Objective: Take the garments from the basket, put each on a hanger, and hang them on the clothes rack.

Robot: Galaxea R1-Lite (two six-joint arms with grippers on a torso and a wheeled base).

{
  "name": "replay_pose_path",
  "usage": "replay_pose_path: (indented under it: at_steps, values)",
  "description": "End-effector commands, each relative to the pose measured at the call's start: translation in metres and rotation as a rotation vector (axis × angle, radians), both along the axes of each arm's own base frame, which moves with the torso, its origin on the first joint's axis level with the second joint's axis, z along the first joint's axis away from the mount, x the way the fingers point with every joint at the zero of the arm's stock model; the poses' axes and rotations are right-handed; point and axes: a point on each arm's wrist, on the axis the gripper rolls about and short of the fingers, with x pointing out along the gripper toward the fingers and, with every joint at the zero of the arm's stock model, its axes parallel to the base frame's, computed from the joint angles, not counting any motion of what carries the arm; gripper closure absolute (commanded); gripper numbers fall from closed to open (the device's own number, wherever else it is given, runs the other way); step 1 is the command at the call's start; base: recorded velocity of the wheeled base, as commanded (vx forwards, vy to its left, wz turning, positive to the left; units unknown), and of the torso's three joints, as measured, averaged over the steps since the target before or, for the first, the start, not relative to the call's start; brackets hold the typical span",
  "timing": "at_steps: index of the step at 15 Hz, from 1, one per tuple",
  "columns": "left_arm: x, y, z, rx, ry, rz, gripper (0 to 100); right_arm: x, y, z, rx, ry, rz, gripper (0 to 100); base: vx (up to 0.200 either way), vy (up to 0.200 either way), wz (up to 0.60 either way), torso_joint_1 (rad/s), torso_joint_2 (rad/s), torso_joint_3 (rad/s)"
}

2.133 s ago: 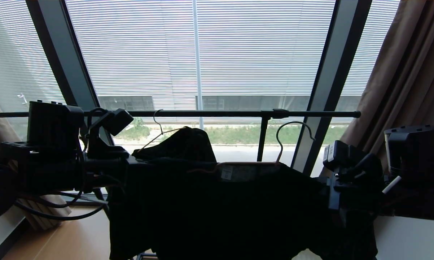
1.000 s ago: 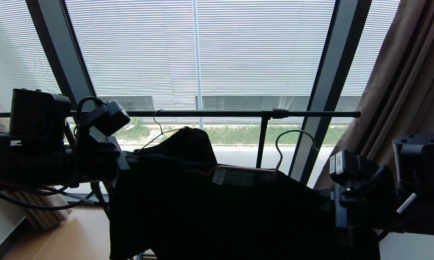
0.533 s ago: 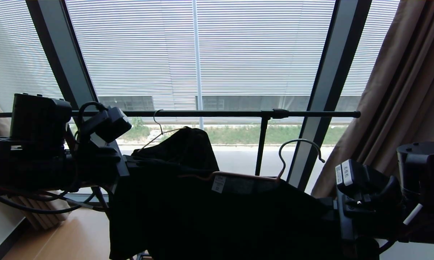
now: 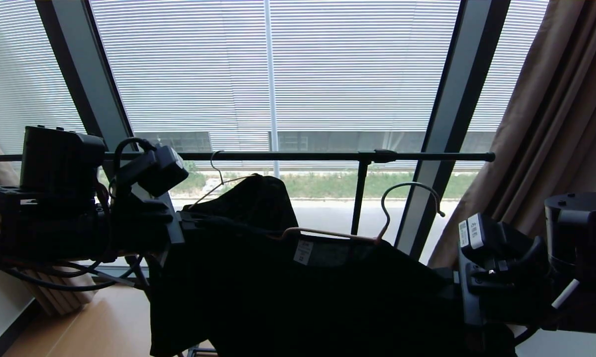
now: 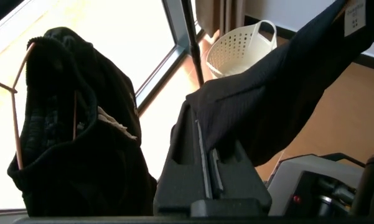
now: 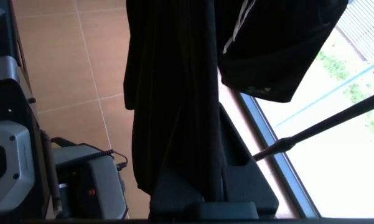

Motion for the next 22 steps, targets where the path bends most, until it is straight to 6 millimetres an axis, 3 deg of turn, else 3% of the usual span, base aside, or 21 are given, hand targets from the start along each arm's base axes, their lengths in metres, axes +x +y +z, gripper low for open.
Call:
replay_pose_path:
  at_steps: [1, 7, 11, 22]
  values:
    - [-0.003, -0.01, 0.002, -0.003, -0.006, -0.038, 100, 0.002, 0.007, -0.009, -0.012, 0.023, 0.013, 100, 0.0, 0.0, 0.0, 0.0, 0.0, 0.0]
    - [-0.014, -0.038, 0.006, 0.004, -0.025, -0.134, 100, 0.005, 0.023, -0.025, -0.001, 0.026, -0.02, 100, 0.0, 0.0, 0.0, 0.0, 0.0, 0.0]
    - [-0.012, -0.044, 0.01, 0.001, -0.037, -0.144, 100, -0.001, 0.028, -0.029, -0.008, 0.045, 0.006, 100, 0.0, 0.0, 0.0, 0.0, 0.0, 0.0]
    - [-0.037, -0.085, 0.021, -0.04, -0.019, -0.258, 100, 0.011, 0.053, -0.063, 0.008, 0.128, -0.016, 100, 0.0, 0.0, 0.0, 0.0, 0.0, 0.0]
